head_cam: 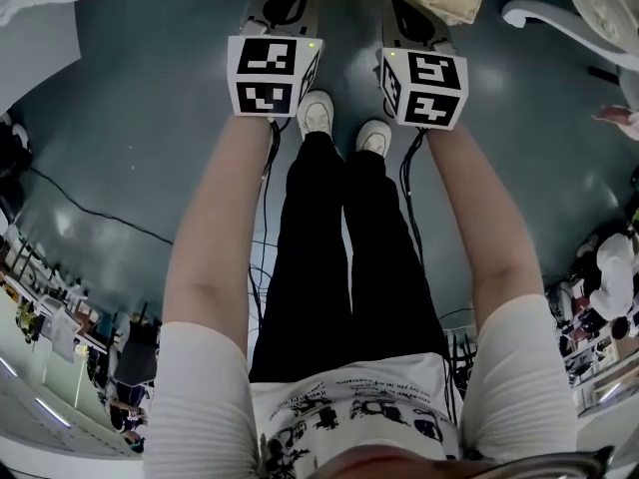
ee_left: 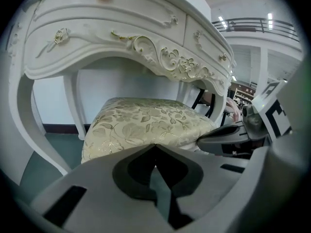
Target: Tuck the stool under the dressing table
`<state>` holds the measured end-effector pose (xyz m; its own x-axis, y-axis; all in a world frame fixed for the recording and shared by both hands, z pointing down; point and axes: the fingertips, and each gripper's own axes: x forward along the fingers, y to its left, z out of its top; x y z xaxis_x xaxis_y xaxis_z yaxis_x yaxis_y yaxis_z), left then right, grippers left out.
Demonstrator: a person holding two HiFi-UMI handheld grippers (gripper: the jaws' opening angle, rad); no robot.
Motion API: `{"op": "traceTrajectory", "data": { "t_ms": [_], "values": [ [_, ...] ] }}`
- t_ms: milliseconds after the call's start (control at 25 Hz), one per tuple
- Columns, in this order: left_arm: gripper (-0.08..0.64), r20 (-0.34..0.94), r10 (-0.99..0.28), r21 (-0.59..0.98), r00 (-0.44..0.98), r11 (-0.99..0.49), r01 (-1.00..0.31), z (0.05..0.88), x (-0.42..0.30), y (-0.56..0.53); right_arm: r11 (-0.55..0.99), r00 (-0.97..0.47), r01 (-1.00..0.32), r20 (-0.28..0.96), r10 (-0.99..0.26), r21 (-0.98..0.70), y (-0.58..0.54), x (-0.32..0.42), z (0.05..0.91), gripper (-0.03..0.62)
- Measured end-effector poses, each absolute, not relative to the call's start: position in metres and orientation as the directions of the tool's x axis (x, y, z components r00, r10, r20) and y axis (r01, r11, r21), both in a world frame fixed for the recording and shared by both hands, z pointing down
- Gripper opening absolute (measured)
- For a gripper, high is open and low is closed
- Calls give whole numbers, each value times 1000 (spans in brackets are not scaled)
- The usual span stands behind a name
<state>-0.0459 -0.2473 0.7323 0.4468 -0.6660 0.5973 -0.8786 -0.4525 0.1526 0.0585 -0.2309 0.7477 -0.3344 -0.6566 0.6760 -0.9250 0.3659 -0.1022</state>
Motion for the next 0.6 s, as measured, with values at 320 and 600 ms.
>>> {"op": "traceTrajectory", "data": {
  "t_ms": [320, 600],
  "values": [
    [20, 584, -680, 69, 443, -502, -862, 731, -41, -284, 381, -281, -925, 686, -671, -7, -270, 63, 749, 18],
    [20, 637, -635, 128, 437, -472, -872, 741, -36, -301, 394, -294, -919, 673, -679, -4, -296, 70, 749, 18]
  ]
}}
